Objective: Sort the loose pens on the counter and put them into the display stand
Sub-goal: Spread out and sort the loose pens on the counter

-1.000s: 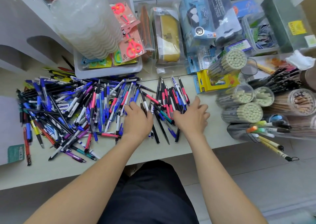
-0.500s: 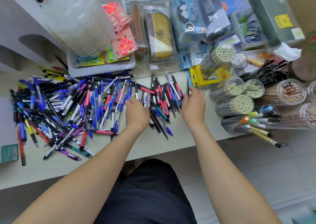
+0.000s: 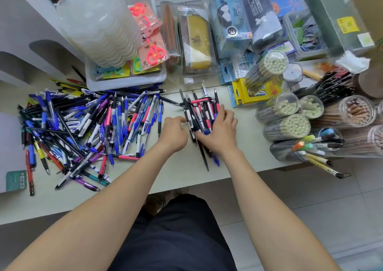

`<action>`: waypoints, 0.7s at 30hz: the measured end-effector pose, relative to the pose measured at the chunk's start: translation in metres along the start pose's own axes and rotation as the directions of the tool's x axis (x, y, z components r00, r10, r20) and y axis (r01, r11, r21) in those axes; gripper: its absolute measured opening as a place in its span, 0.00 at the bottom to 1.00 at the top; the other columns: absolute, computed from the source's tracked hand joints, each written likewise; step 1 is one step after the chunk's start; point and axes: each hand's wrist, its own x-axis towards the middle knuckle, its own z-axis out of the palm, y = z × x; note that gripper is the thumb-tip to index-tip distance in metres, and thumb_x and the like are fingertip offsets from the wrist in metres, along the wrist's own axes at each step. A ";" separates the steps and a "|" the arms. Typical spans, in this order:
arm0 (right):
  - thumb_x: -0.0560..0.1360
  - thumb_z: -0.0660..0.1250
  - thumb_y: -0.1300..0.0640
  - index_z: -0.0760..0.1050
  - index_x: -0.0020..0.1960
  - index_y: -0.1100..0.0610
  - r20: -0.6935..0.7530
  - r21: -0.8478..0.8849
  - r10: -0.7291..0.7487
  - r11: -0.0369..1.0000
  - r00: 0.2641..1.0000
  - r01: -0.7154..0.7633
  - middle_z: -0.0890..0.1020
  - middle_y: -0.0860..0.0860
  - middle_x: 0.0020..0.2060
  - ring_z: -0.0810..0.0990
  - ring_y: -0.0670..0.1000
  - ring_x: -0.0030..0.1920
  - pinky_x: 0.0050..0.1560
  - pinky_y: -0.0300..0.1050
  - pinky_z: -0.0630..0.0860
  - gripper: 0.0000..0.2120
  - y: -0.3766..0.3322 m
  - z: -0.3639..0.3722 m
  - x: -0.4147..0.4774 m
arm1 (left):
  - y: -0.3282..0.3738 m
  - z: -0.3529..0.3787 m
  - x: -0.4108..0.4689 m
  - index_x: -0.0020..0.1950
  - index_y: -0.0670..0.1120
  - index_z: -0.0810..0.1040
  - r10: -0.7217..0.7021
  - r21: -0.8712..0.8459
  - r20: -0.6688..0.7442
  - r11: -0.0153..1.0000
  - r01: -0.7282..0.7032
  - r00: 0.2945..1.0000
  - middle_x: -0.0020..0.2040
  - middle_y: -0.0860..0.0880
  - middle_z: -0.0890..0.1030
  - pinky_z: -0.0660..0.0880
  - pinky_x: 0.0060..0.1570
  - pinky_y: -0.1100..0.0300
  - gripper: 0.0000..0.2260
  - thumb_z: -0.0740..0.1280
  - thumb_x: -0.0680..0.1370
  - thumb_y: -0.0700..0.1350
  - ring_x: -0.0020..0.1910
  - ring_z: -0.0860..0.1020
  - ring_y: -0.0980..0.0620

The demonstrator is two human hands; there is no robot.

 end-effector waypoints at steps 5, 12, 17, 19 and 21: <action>0.69 0.72 0.26 0.48 0.85 0.57 -0.031 0.009 -0.040 0.999 0.999 0.040 0.63 0.56 0.75 0.64 0.60 0.71 0.72 0.58 0.69 0.60 0.013 -0.007 -0.009 | -0.010 0.000 0.001 0.75 0.43 0.72 0.180 0.192 -0.221 0.972 -0.138 0.959 0.72 0.42 0.69 0.73 0.64 0.50 0.20 0.63 0.82 0.35 0.66 0.75 0.41; 0.63 0.81 0.34 0.40 0.85 0.57 0.044 -0.058 0.038 0.998 0.998 -0.035 0.55 0.59 0.78 0.62 0.63 0.72 0.74 0.55 0.66 0.70 0.009 0.010 -0.045 | -0.005 -0.010 0.040 0.74 0.41 0.69 0.349 0.497 -0.105 0.829 -0.255 0.931 0.69 0.39 0.72 0.76 0.56 0.43 0.21 0.65 0.81 0.33 0.61 0.74 0.38; 0.71 0.80 0.47 0.50 0.85 0.57 -0.044 0.003 0.018 1.000 0.999 -0.018 0.65 0.57 0.69 0.74 0.61 0.62 0.61 0.53 0.76 0.54 0.017 0.006 -0.050 | -0.003 -0.005 0.051 0.48 0.44 0.75 0.243 0.480 -0.193 0.869 -0.125 0.951 0.46 0.42 0.80 0.71 0.38 0.49 0.05 0.66 0.83 0.39 0.45 0.80 0.37; 0.74 0.76 0.48 0.53 0.84 0.55 -0.037 -0.027 0.045 0.999 0.998 -0.046 0.70 0.57 0.63 0.78 0.61 0.55 0.52 0.53 0.76 0.47 0.019 0.003 -0.053 | -0.004 -0.001 0.051 0.42 0.42 0.75 0.136 0.389 -0.189 0.920 -0.054 0.972 0.42 0.38 0.81 0.68 0.32 0.53 0.10 0.64 0.83 0.41 0.42 0.80 0.34; 0.77 0.74 0.51 0.54 0.84 0.57 -0.011 0.035 0.021 0.999 1.000 -0.020 0.74 0.58 0.61 0.79 0.61 0.55 0.53 0.53 0.75 0.43 0.019 0.002 -0.054 | -0.004 0.000 0.042 0.37 0.42 0.71 0.060 0.306 -0.179 0.952 -0.002 0.982 0.38 0.37 0.78 0.63 0.28 0.56 0.12 0.63 0.81 0.41 0.39 0.79 0.35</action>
